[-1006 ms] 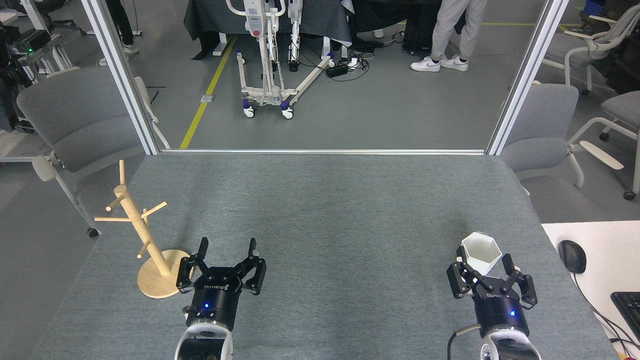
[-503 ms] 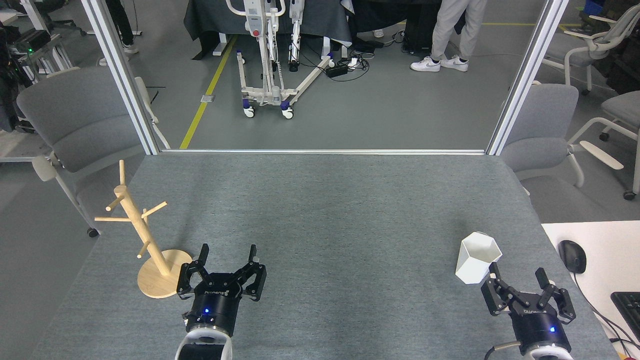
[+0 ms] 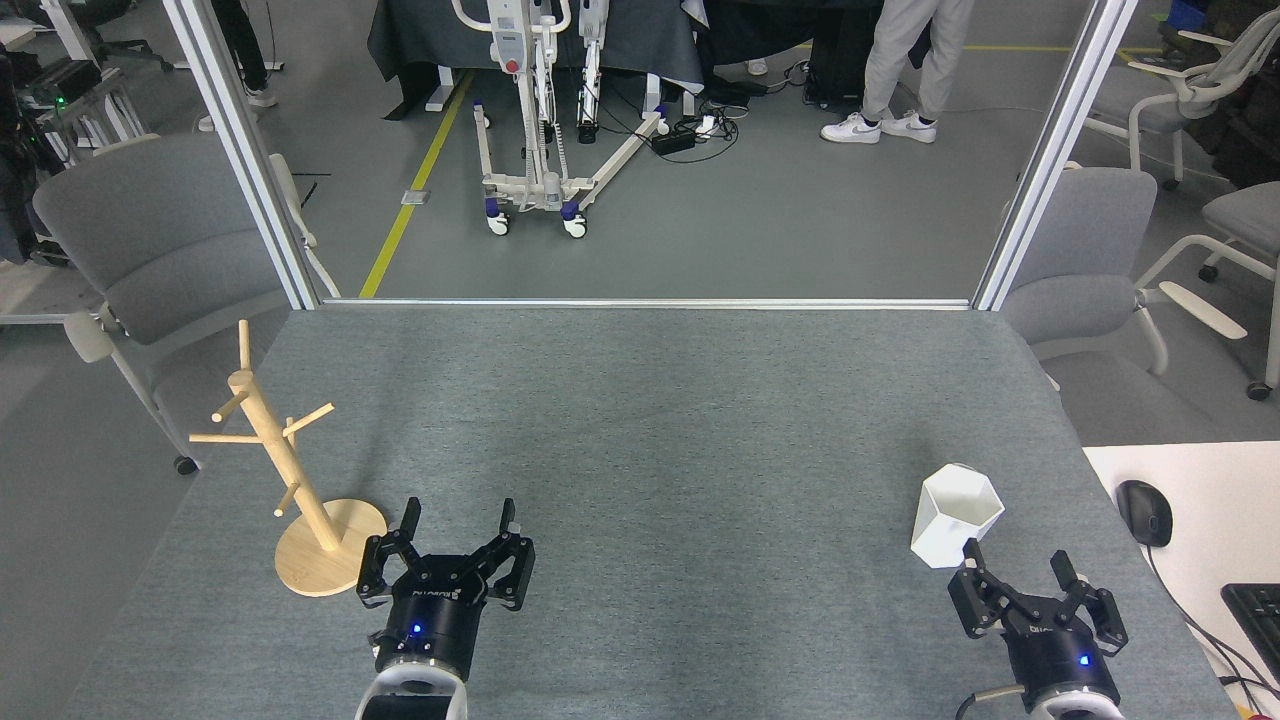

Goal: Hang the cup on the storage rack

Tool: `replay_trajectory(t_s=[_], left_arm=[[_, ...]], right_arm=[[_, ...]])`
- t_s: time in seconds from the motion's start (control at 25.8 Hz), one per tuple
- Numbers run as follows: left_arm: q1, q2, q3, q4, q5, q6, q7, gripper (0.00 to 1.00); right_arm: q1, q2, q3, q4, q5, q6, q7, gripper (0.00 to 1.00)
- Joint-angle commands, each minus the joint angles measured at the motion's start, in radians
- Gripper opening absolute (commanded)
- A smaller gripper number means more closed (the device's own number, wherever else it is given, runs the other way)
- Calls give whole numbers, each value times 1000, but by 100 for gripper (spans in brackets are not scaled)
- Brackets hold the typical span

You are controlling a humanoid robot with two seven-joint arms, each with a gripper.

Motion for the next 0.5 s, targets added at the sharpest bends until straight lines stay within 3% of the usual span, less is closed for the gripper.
replay_trajectory(t_s=[0.0,0.46], left_arm=[[0,0,-1,2,0,3,1,100],[3,0,-1,5,0,7,1,100]], right_arm=[[-32,-4,33,39,0,2,2,100],[-75,-12,67,99,12,2,5,100]])
